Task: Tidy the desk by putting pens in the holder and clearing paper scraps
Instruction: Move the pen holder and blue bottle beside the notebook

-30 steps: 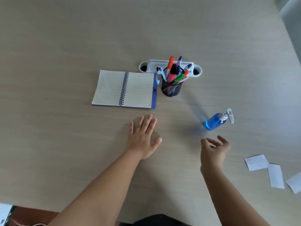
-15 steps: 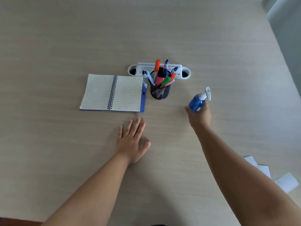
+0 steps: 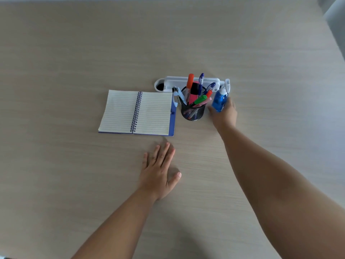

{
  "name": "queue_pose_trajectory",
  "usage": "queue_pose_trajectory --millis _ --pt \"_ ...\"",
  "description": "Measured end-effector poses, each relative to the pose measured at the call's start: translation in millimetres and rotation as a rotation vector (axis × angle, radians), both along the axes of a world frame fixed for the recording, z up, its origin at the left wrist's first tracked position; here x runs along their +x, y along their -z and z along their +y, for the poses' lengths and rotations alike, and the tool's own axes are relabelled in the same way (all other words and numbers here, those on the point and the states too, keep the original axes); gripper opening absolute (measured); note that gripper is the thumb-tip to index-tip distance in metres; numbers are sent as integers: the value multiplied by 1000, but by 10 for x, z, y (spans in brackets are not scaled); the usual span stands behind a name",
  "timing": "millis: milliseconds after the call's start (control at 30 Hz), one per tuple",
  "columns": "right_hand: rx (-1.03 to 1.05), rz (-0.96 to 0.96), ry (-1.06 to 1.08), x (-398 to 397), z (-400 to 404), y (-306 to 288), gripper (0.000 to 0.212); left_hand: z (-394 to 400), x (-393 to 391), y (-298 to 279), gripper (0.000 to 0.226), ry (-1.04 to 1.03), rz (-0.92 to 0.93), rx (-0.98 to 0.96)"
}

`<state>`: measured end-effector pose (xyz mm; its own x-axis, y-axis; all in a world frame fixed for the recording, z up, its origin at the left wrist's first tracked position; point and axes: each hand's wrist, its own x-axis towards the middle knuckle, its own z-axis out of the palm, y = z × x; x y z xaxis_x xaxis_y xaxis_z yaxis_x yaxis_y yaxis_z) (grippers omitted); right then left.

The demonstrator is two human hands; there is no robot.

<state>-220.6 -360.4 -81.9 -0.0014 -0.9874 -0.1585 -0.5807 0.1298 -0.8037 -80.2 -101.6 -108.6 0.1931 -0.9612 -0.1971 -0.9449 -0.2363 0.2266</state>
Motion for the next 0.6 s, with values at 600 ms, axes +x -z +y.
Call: queue_pose_trajectory --millis 600 --pt "-49 -78 203 -1475 1439 -448 26 13 -244 -19 62 159 186 -110"
